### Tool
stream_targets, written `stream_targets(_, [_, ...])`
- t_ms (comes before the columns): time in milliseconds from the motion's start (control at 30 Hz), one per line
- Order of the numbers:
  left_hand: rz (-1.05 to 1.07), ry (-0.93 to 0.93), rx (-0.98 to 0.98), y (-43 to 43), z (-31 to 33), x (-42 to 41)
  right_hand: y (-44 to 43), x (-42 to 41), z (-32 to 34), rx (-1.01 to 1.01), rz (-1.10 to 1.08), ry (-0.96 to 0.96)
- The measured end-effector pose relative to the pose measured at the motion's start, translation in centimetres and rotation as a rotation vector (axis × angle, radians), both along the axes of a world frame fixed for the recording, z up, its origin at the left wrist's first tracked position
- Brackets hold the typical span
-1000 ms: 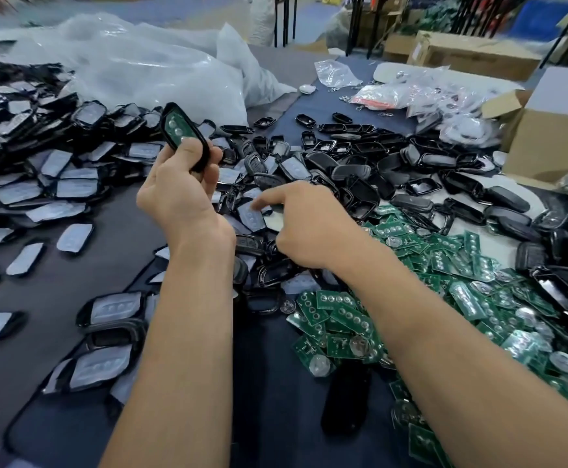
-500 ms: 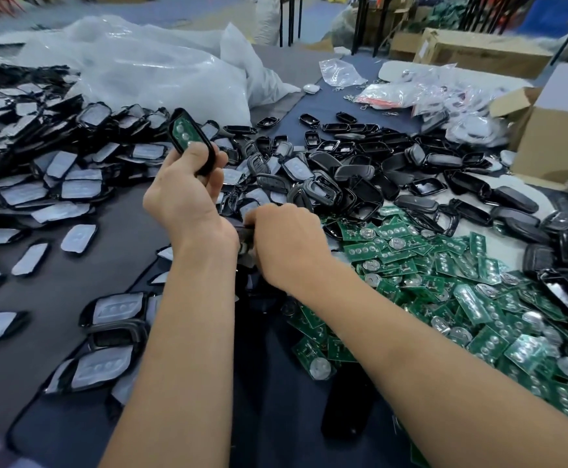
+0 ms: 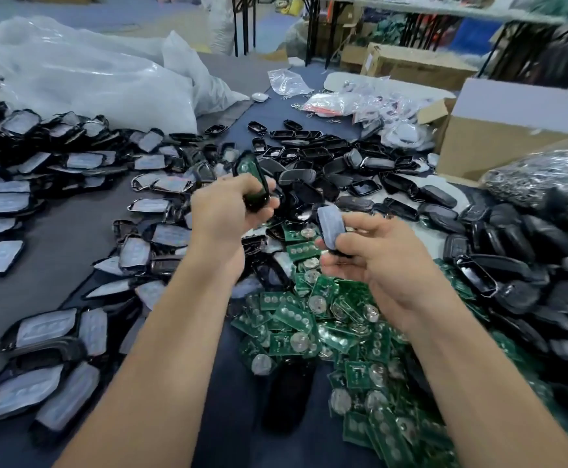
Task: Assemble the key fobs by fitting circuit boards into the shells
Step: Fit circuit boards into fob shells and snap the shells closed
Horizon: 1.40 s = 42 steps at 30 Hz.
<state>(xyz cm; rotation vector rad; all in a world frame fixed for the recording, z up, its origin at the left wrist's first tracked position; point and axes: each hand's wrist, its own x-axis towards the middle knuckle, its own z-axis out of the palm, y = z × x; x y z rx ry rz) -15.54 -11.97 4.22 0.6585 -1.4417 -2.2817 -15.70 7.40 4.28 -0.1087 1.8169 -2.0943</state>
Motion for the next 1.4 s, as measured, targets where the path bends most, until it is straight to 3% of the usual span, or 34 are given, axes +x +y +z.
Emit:
stream_targets(200, [-0.293, -0.047, -0.156, 4.3, -0.9, 0.0, 1.9, -0.2, -1.7, 0.063, -0.057, 0.117])
stream_targets(433, [-0.304, -0.121, -0.271, 6.1, -1.9, 0.4, 2.4, 0.0, -3.1, 0.117, -0.117, 0.172])
stream_targets(733, [-0.481, -0.151, -0.251, 6.9, -1.6, 0.9, 2.2, 0.1, -3.4, 0.128, -0.127, 0.229])
stream_targets(1067, [-0.415, 0.007, -0.358, 6.5, -2.5, 0.3, 2.3, -0.1, -3.8, 0.121, -0.166, 0.213])
stream_targets(1267, [-0.287, 0.056, -0.538, 6.8, -2.6, 0.4, 2.3, -0.1, -3.8, 0.094, -0.179, 0.215])
stream_targets(1400, [-0.316, 0.068, -0.510, 6.9, -2.4, 0.5, 2.2, -0.1, -3.7, 0.057, -0.208, 0.198])
